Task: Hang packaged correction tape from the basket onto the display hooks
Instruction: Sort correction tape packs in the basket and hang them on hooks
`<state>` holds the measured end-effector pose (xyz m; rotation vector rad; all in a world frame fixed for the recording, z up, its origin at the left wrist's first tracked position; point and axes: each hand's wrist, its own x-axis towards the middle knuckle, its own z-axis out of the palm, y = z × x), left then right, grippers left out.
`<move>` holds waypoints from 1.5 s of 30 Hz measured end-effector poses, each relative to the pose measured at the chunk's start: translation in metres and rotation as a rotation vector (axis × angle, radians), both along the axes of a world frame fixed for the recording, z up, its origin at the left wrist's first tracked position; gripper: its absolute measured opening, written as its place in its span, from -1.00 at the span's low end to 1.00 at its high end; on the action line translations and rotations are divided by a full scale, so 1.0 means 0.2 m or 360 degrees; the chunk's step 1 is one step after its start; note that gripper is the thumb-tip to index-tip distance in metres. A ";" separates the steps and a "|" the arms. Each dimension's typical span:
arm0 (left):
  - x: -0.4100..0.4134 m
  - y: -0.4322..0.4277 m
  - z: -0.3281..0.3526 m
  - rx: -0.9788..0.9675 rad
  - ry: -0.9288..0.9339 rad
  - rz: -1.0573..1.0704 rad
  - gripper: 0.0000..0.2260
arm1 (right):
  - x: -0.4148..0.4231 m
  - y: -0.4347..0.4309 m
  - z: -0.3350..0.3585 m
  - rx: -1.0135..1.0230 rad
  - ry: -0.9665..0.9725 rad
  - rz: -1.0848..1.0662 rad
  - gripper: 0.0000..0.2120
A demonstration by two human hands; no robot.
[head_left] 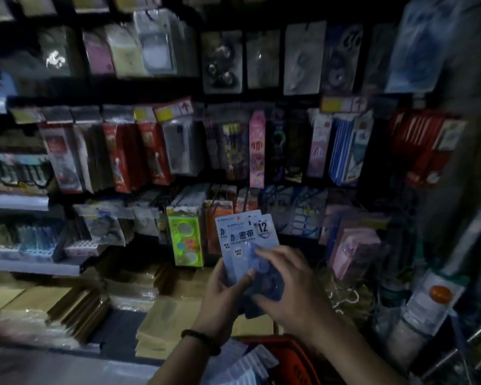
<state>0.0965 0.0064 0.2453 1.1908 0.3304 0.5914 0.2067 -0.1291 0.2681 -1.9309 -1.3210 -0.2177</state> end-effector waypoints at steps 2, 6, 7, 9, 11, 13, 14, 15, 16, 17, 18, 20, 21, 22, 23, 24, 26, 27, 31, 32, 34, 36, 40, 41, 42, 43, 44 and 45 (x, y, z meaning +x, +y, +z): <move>0.07 0.00 0.15 0.0103 -0.0024 -0.0049 -0.61 | 0.04 -0.05 0.09 -0.0049 -0.0165 -0.0050 -0.23; 0.22 -0.02 0.41 0.0303 -0.0028 -0.0149 -0.53 | 0.17 -0.14 0.27 0.0043 -0.0253 -0.0201 -0.20; 0.26 -0.04 0.47 0.0333 -0.0036 -0.0184 -0.52 | 0.20 -0.16 0.32 0.0065 -0.0276 -0.0245 -0.21; 0.36 -0.06 0.58 0.0348 -0.0072 -0.0240 -0.56 | 0.28 -0.21 0.42 0.0134 -0.0291 -0.0326 -0.23; 0.46 -0.08 0.69 0.0364 -0.0098 -0.0274 -0.60 | 0.37 -0.27 0.52 0.0195 -0.0314 -0.0404 -0.22; 0.57 -0.10 0.79 0.0415 -0.0133 -0.0313 -0.62 | 0.48 -0.32 0.63 0.0233 -0.0365 -0.0472 -0.20; 0.62 -0.12 0.84 0.0441 -0.0147 -0.0328 -0.63 | 0.54 -0.36 0.69 0.0242 -0.0386 -0.0508 -0.19; 0.67 -0.13 0.90 0.0468 -0.0165 -0.0332 -0.64 | 0.60 -0.39 0.75 0.0253 -0.0415 -0.0553 -0.19; 0.73 -0.14 0.95 0.0490 -0.0191 -0.0329 -0.65 | 0.66 -0.42 0.82 0.0269 -0.0459 -0.0609 -0.20; 0.79 -0.14 1.02 0.0508 -0.0216 -0.0321 -0.66 | 0.73 -0.46 0.88 0.0291 -0.0501 -0.0665 -0.20; 0.85 -0.15 1.08 0.0529 -0.0223 -0.0309 -0.66 | 0.80 -0.49 0.94 0.0310 -0.0520 -0.0720 -0.21; 0.97 -0.17 1.20 0.0592 -0.0217 -0.0296 -0.65 | 0.93 -0.57 1.06 0.0299 -0.0494 -0.0807 -0.23; 1.01 -0.18 1.26 0.0633 -0.0206 -0.0296 -0.65 | 0.99 -0.60 1.11 0.0295 -0.0477 -0.0840 -0.23; 1.06 -0.19 1.32 0.0671 -0.0190 -0.0296 -0.65 | 1.05 -0.63 1.16 0.0291 -0.0462 -0.0874 -0.24; 1.09 -0.20 1.37 0.0705 -0.0177 -0.0290 -0.67 | 1.11 -0.65 1.21 0.0283 -0.0444 -0.0899 -0.24; 1.13 -0.21 1.41 0.0736 -0.0170 -0.0267 -0.70 | 1.15 -0.67 1.26 0.0260 -0.0431 -0.0919 -0.24; 1.21 -0.22 1.50 0.0783 -0.0163 -0.0221 -0.74 | 1.24 -0.68 1.36 0.0221 -0.0466 -0.0951 -0.24; 1.25 -0.22 1.53 0.0803 -0.0157 -0.0198 -0.75 | 1.28 -0.68 1.40 0.0216 -0.0496 -0.0960 -0.24; 1.34 -0.20 1.67 0.0852 -0.0118 -0.0176 -0.71 | 1.43 -0.65 1.55 0.0276 -0.0556 -0.0976 -0.26; 1.36 -0.20 1.69 0.0868 -0.0114 -0.0183 -0.70 | 1.46 -0.64 1.57 0.0294 -0.0571 -0.0982 -0.26; 1.38 -0.19 1.73 0.0929 -0.0107 -0.0169 -0.72 | 1.51 -0.62 1.59 0.0297 -0.0616 -0.1007 -0.24; 1.39 -0.18 1.75 0.0959 -0.0097 -0.0169 -0.71 | 1.54 -0.59 1.61 0.0286 -0.0670 -0.1023 -0.21; 1.41 -0.16 1.76 0.0994 -0.0060 -0.0180 -0.71 | 1.61 -0.54 1.63 0.0283 -0.0793 -0.1083 -0.21; 1.42 -0.16 1.77 0.1005 -0.0058 -0.0185 -0.71 | 1.63 -0.53 1.64 0.0297 -0.0780 -0.1090 -0.20; 1.41 -0.15 1.77 0.1017 -0.0058 -0.0187 -0.71 | 1.64 -0.53 1.64 0.0306 -0.0774 -0.1093 -0.19; 1.41 -0.15 1.77 0.1032 -0.0054 -0.0187 -0.71 | 1.64 -0.52 1.65 0.0304 -0.0778 -0.1097 -0.19; 1.41 -0.15 1.78 0.1040 -0.0053 -0.0187 -0.72 | 1.65 -0.52 1.66 0.0296 -0.0786 -0.1102 -0.18; 1.41 -0.15 1.78 0.1046 -0.0055 -0.0192 -0.72 | 1.65 -0.52 1.66 0.0296 -0.0788 -0.1105 -0.18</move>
